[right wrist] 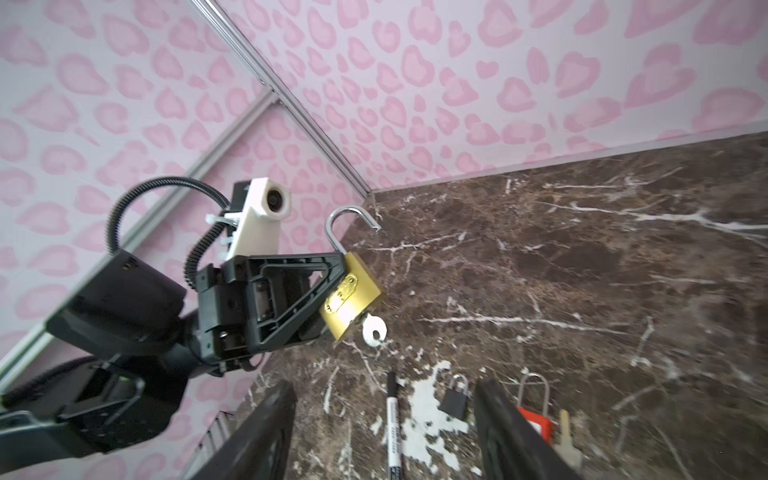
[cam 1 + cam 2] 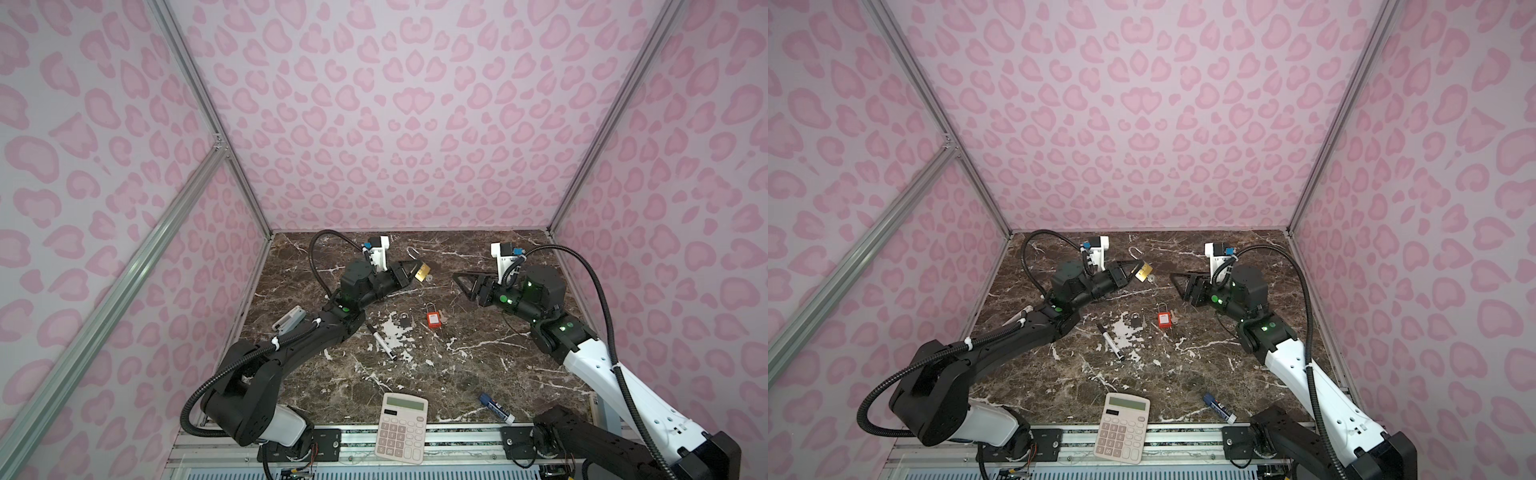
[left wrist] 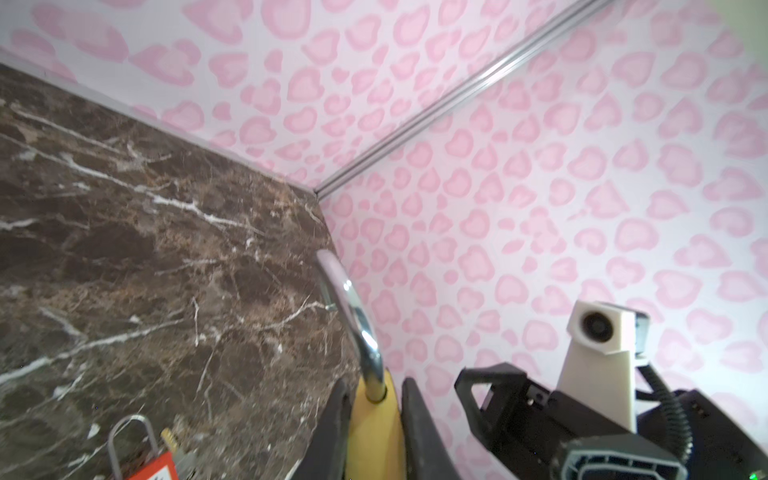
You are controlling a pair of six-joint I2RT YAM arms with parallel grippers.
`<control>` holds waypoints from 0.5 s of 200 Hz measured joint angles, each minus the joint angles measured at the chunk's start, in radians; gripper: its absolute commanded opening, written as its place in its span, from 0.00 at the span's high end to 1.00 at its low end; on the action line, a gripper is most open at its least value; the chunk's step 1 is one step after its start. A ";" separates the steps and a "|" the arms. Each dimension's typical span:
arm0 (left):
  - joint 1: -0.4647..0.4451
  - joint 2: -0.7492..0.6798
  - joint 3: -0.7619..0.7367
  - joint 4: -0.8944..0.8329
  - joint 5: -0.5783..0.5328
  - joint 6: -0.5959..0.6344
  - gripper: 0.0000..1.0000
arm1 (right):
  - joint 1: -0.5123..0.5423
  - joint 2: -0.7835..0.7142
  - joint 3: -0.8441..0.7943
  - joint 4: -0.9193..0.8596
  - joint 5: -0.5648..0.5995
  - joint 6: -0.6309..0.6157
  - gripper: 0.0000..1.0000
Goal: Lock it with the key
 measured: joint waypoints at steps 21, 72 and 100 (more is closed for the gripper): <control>0.018 0.042 -0.005 0.200 0.006 -0.118 0.96 | -0.001 0.042 -0.009 0.124 -0.048 0.116 0.31; 0.021 0.106 -0.005 0.484 0.026 -0.289 0.96 | 0.012 0.150 -0.003 0.349 -0.092 0.317 0.32; 0.021 0.106 -0.005 0.543 0.029 -0.306 0.96 | 0.040 0.205 0.021 0.418 -0.098 0.372 0.33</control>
